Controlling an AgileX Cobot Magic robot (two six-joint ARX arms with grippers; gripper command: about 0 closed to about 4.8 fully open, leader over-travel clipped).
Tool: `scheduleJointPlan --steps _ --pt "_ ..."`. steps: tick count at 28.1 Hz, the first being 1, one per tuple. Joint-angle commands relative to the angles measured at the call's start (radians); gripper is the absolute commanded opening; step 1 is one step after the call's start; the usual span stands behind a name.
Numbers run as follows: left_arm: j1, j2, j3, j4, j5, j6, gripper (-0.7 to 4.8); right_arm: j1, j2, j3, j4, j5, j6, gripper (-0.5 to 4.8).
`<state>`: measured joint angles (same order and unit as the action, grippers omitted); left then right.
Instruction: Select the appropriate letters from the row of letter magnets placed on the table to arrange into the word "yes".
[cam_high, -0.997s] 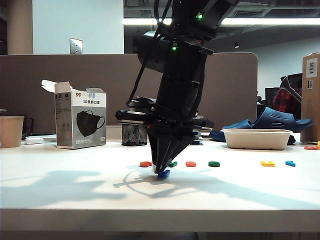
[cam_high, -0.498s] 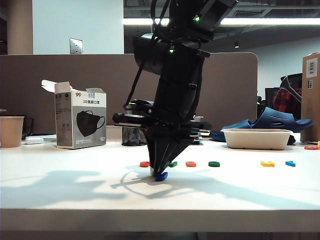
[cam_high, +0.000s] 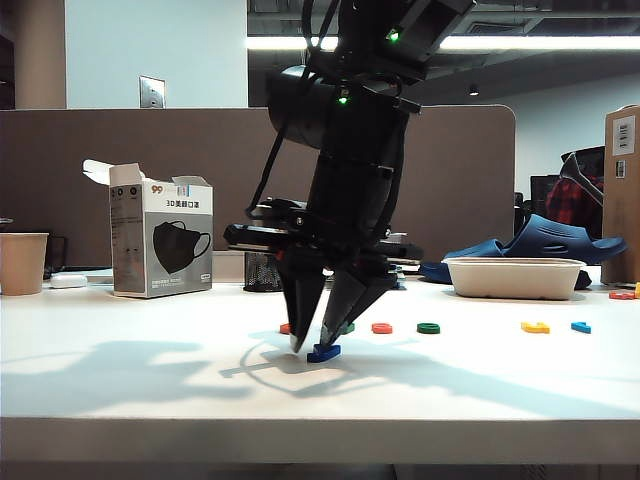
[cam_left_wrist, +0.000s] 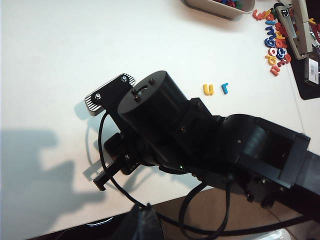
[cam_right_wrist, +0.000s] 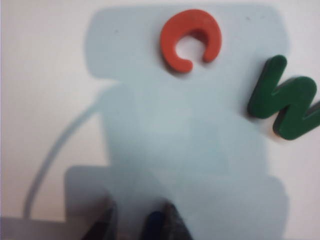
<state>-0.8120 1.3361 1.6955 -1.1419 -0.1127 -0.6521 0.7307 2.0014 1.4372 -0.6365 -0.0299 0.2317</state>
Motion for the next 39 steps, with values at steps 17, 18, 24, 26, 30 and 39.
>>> scheduleJointPlan --steps 17,18,24,26,30,39 --pt "0.001 -0.003 0.004 0.006 0.0 -0.003 -0.05 -0.011 -0.018 0.0 0.065 -0.036 -0.026 1.27" --pt "0.001 -0.002 0.004 0.006 0.0 -0.003 -0.05 -0.016 -0.027 0.0 0.067 -0.023 -0.027 1.27" --pt "0.001 -0.003 0.004 0.006 0.0 -0.003 -0.05 -0.064 -0.061 0.0 0.063 -0.008 -0.027 1.27" --pt "0.001 -0.002 0.004 0.006 0.001 -0.003 -0.05 -0.077 -0.074 0.0 0.056 0.013 -0.027 1.27" --pt "0.001 -0.003 0.004 0.006 0.0 -0.003 -0.05 -0.103 -0.106 0.0 0.034 0.053 -0.026 1.44" --pt "0.001 -0.002 0.004 0.006 0.0 -0.003 -0.05 -0.183 -0.145 0.001 -0.138 0.106 0.064 2.09"
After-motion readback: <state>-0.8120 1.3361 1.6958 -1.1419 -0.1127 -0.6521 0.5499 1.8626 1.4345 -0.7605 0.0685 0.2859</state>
